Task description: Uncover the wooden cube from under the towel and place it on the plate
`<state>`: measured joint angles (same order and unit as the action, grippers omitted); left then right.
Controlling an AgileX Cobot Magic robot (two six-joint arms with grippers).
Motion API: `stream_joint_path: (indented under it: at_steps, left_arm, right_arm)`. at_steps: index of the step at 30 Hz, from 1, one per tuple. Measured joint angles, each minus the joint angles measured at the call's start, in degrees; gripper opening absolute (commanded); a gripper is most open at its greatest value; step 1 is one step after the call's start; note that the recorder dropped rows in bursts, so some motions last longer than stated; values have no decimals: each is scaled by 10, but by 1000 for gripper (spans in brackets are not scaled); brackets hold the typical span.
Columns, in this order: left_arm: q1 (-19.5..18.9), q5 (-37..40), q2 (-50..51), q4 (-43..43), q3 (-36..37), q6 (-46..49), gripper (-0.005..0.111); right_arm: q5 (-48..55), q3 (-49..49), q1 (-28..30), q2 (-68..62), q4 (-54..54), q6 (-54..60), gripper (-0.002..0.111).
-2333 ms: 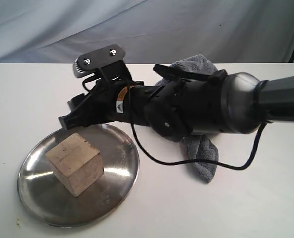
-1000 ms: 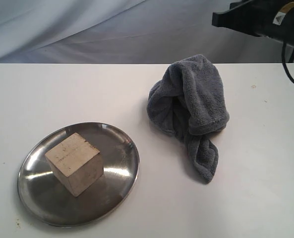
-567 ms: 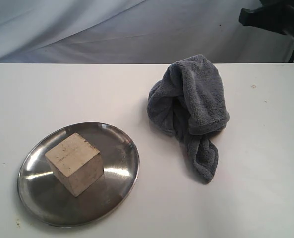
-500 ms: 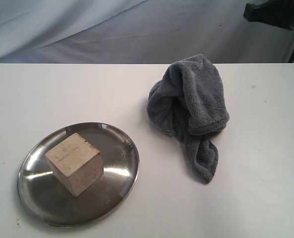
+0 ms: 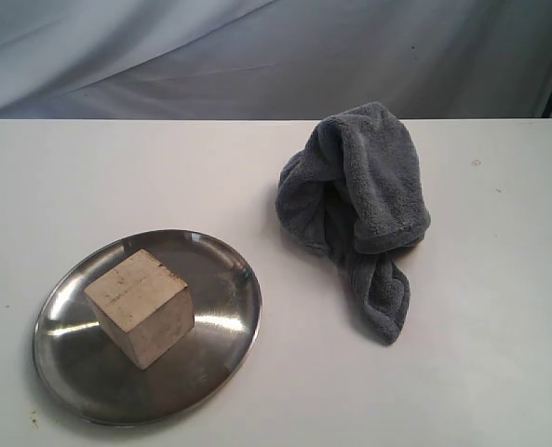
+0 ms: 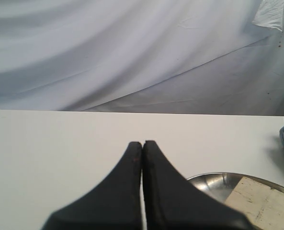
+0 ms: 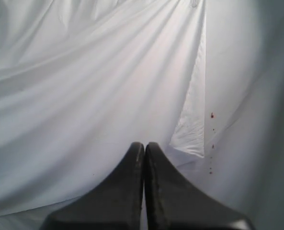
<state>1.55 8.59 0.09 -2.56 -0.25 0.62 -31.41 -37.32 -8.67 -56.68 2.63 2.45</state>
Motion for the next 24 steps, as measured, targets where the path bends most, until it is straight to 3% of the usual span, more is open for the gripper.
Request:
stream_joint_path:
  at_steps: [24]
  left_arm:
    - [0, 0, 0, 0, 0, 0, 1]
  right_arm:
    - [90, 189, 0, 357, -62, 59, 0]
